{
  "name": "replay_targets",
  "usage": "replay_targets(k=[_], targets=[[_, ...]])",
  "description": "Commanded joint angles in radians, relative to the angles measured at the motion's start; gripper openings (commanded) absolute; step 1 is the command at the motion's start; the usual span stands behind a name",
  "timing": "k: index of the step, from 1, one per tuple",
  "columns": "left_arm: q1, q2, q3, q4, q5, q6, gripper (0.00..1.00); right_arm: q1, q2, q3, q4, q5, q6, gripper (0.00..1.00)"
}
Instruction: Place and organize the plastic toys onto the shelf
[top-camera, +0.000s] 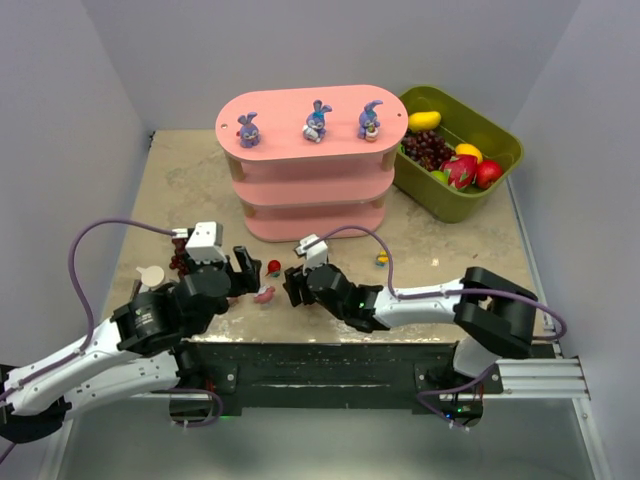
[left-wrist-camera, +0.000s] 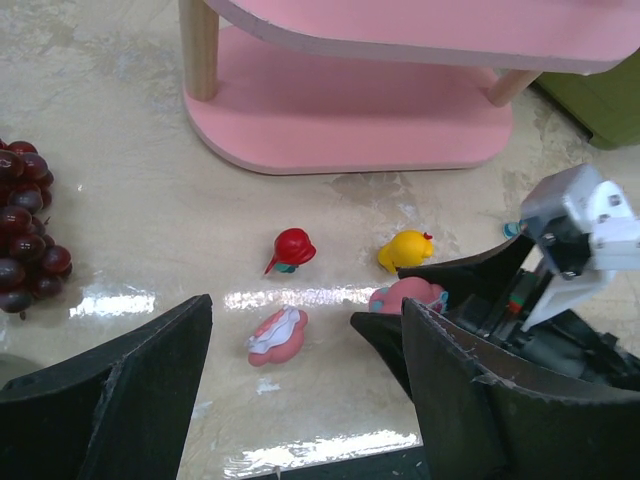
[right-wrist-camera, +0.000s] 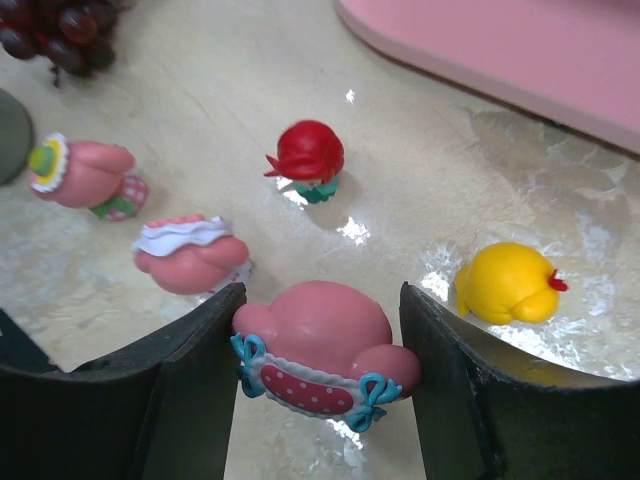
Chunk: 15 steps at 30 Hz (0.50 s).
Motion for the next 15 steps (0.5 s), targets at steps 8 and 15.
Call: replay_targets(k=[8, 15], targets=[[-0.001, -0.063, 0.054, -0.084, -0.054, -0.02, 0.81, -0.084, -0.212, 0.164, -0.26, 0.094, -0.02, 0.34], [-0.001, -0.069, 0.039, -0.078, -0.048, -0.022, 0.8, -0.233, -0.281, 0.246, -0.345, 0.071, -0.085, 0.37]])
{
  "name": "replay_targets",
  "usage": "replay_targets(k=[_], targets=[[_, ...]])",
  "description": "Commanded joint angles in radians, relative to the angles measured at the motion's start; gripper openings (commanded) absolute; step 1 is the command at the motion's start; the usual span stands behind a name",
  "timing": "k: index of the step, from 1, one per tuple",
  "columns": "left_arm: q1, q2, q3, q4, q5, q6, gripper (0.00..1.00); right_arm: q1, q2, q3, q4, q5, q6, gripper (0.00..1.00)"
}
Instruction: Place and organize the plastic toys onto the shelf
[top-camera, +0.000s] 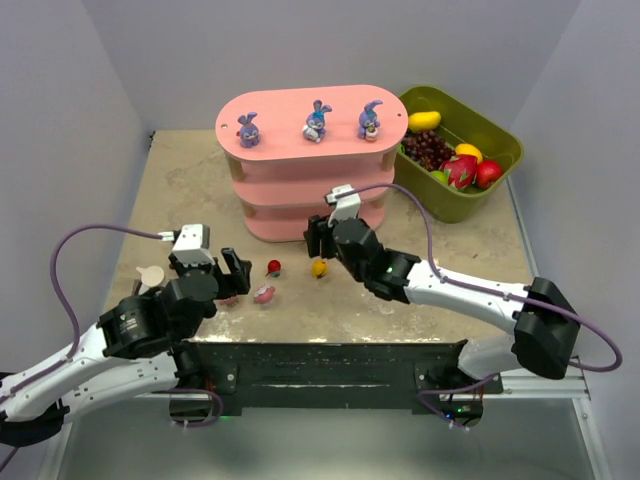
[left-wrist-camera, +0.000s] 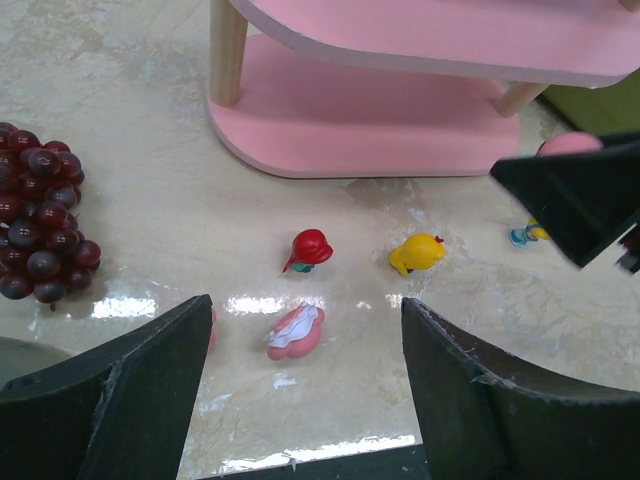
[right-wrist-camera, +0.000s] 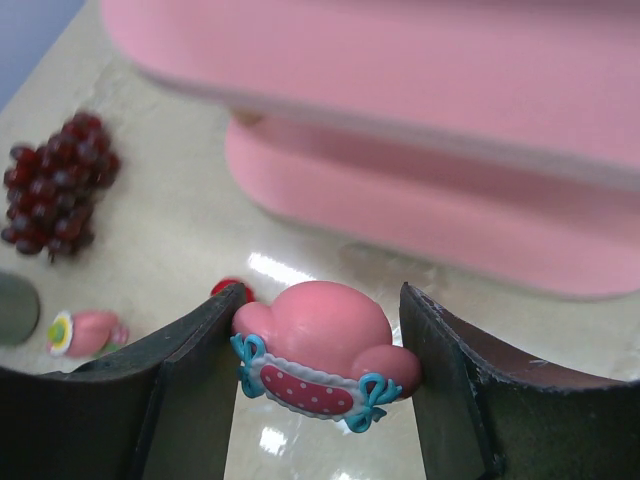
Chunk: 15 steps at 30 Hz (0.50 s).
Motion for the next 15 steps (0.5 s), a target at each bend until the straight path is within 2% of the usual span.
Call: replay_targets(k=[1, 15], targets=[[-0.001, 0.004, 0.02, 0.002, -0.027, -0.013, 0.8, -0.075, -0.058, 0.072, -0.045, 0.018, -0.05, 0.37], [-0.001, 0.019, 0.021, 0.015, -0.026, -0.004, 0.81, -0.254, -0.071, 0.115, -0.028, -0.018, -0.116, 0.39]])
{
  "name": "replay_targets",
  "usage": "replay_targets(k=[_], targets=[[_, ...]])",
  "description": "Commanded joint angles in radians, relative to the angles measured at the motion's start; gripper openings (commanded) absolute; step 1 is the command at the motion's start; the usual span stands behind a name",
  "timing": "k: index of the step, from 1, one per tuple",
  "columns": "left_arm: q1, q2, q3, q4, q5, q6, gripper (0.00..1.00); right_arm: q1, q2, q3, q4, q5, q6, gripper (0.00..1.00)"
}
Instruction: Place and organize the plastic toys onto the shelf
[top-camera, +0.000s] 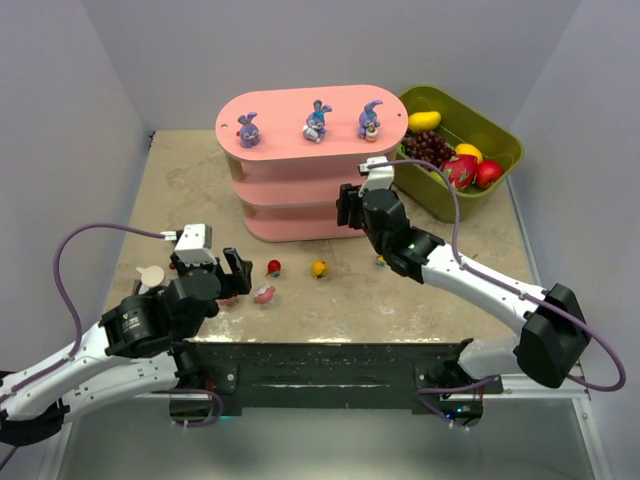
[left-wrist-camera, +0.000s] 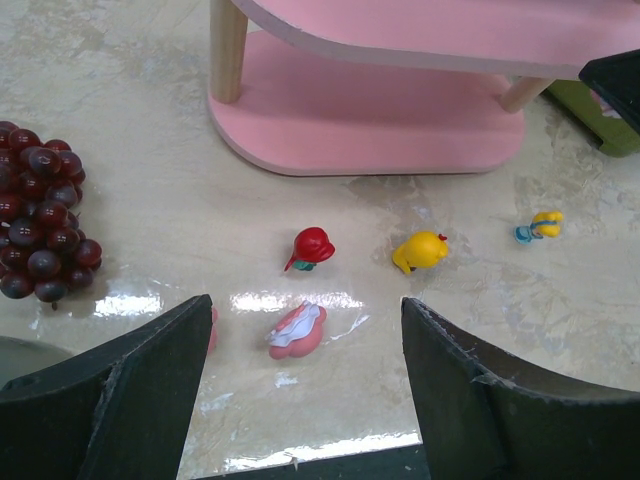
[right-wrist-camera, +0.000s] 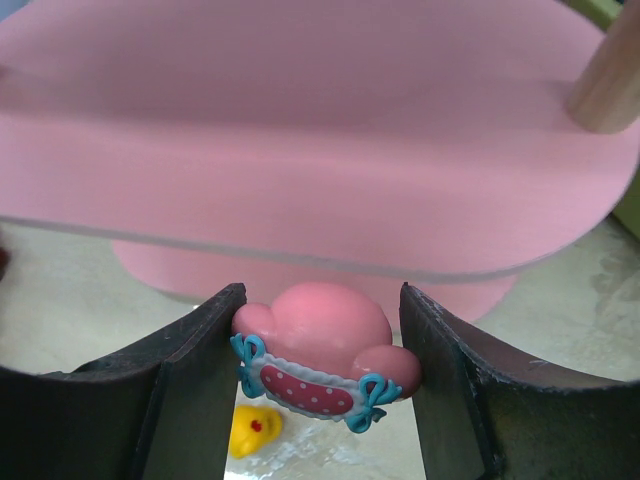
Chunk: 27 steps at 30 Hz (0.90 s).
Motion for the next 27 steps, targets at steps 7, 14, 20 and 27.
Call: replay_targets(k=[7, 14, 20, 27], targets=[[-0.001, 0.022, 0.023, 0.022, -0.027, 0.004, 0.81, -0.082, 0.035, 0.104, 0.053, -0.017, -0.079, 0.39], [-0.001, 0.028, 0.026, 0.02, -0.033, 0.004, 0.81, -0.119, 0.092, 0.127, 0.07, -0.044, -0.089, 0.4], [-0.001, 0.031, 0.026, 0.019, -0.035, 0.001, 0.81, -0.139, 0.105, 0.138, 0.055, -0.075, -0.083, 0.42], [-0.001, 0.033, 0.026, 0.014, -0.038, -0.002, 0.81, -0.152, 0.139, 0.176, 0.007, -0.09, -0.087, 0.5]])
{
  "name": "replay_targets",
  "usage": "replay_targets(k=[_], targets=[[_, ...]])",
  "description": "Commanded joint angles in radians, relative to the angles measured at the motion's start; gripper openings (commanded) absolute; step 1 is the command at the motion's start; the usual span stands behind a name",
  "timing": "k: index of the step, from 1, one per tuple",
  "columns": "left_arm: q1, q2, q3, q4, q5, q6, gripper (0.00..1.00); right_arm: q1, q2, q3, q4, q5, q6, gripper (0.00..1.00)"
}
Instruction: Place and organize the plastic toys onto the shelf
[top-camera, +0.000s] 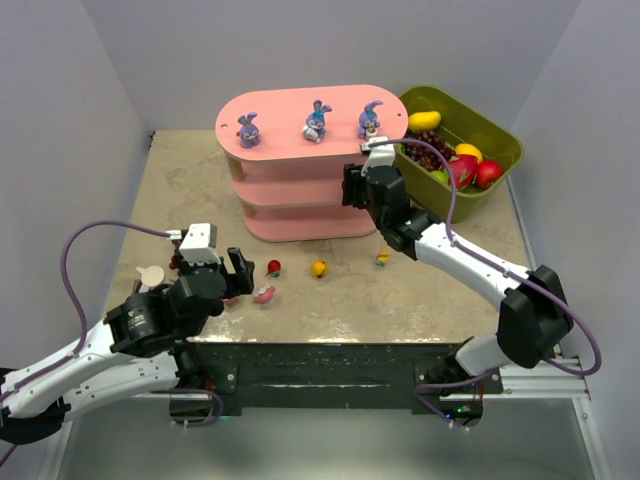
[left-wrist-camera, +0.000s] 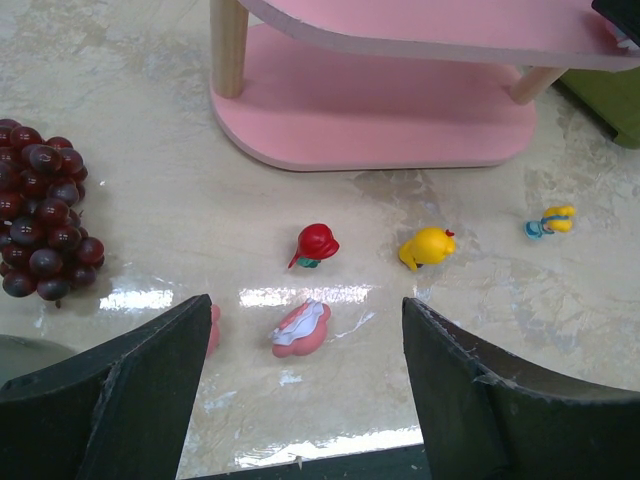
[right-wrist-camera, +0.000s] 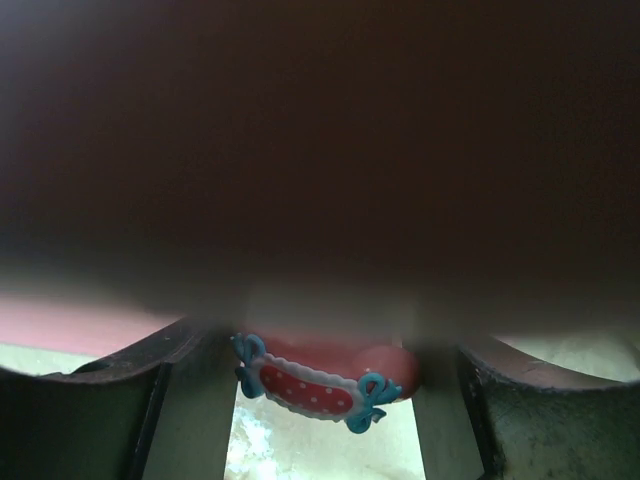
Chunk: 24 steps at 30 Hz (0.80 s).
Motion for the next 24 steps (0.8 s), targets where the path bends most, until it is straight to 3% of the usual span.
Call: replay_targets(k=[1, 24], targets=[[-0.001, 0.004, 0.026, 0.014, -0.037, -0.003, 0.81, -0.011, 0.017, 0.064, -0.01, -0.023, -0.013, 0.5], [-0.001, -0.004, 0.021, 0.004, -0.037, -0.015, 0.81, -0.02, 0.0, 0.011, -0.004, -0.029, 0.014, 0.63]])
